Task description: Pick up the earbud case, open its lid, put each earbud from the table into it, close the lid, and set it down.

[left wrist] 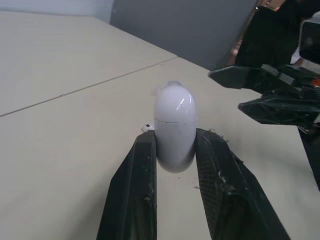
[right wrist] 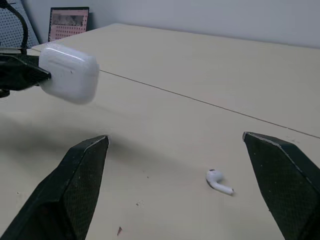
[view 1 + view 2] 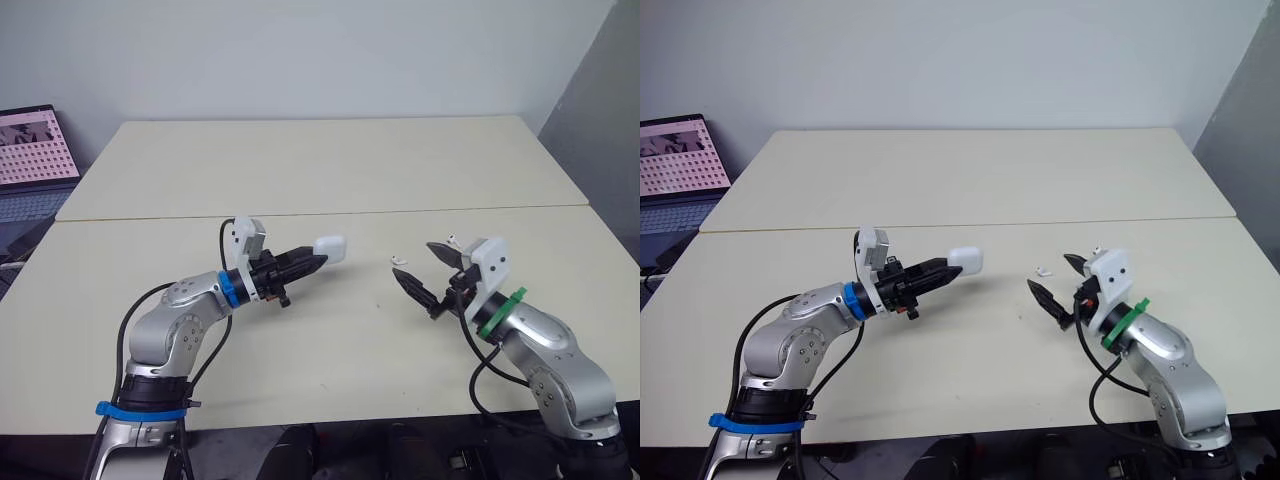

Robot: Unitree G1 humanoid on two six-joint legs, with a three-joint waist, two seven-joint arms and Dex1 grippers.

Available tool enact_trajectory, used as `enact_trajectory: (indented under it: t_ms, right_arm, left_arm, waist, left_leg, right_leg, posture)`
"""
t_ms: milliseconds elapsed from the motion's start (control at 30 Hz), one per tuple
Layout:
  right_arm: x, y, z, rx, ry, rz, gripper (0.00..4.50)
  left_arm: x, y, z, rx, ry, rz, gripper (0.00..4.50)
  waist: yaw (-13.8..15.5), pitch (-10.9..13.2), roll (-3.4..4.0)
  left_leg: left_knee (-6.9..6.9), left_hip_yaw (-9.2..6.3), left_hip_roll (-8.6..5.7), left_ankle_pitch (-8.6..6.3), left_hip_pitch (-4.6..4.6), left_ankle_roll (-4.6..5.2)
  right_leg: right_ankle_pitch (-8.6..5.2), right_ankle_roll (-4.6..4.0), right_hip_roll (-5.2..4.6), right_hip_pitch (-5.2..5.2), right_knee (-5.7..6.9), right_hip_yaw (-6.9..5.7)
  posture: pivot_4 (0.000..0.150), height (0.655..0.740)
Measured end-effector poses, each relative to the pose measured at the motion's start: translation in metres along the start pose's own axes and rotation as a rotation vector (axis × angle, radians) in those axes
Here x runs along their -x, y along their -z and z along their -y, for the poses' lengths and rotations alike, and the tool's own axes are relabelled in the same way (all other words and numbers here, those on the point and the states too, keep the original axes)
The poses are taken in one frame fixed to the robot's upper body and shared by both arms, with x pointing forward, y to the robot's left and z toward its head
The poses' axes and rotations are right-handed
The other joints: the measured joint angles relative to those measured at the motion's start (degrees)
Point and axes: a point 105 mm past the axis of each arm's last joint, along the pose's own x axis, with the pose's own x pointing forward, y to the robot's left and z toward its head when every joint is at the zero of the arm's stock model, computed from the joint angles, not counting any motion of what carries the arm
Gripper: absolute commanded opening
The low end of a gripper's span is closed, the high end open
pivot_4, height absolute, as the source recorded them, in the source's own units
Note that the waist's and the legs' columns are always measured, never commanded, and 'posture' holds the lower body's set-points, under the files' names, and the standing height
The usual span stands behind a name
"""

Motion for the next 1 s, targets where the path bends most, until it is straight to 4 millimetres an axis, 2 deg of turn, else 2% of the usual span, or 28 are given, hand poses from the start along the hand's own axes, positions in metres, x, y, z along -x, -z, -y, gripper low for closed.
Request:
enact_trajectory:
  t_ms: [300,833,1000]
  right_arm:
    - [-0.029,-0.01,-0.013,-0.007,-0.081,-0.003,4.47]
    - [-0.035,-0.011,-0.014,-0.016,-0.1,-0.013,4.47]
    - [-0.037,-0.011,-0.027,-0.053,-0.165,-0.007,4.47]
  left_arm:
    - [-0.013,0.004,0.015,0.004,0.091,-0.013,0.74]
    - [-0.013,0.004,0.012,0.006,0.069,-0.005,0.74]
    - [-0.017,0.006,0.015,0.01,0.084,-0.009,0.74]
  waist:
    - [0.0,0.0,0.01]
    - [0.0,0.0,0.01]
    - [0.0,0.0,0.01]
  left_leg:
    - [-0.04,-0.01,0.0,0.0,-0.01,0.0]
    - [-0.07,-0.03,-0.01,0.0,-0.01,0.0]
    - [-0.07,-0.03,-0.01,0.0,-0.01,0.0]
  right_leg:
    - [0.01,-0.01,0.01,-0.02,-0.02,-0.01]
    - [0.01,-0.01,0.01,-0.02,-0.03,-0.02]
    - [0.01,-0.01,0.02,-0.02,-0.04,-0.02]
  posture:
    - [0.15,0.74]
    - [0.15,0.74]
    - [0.15,0.74]
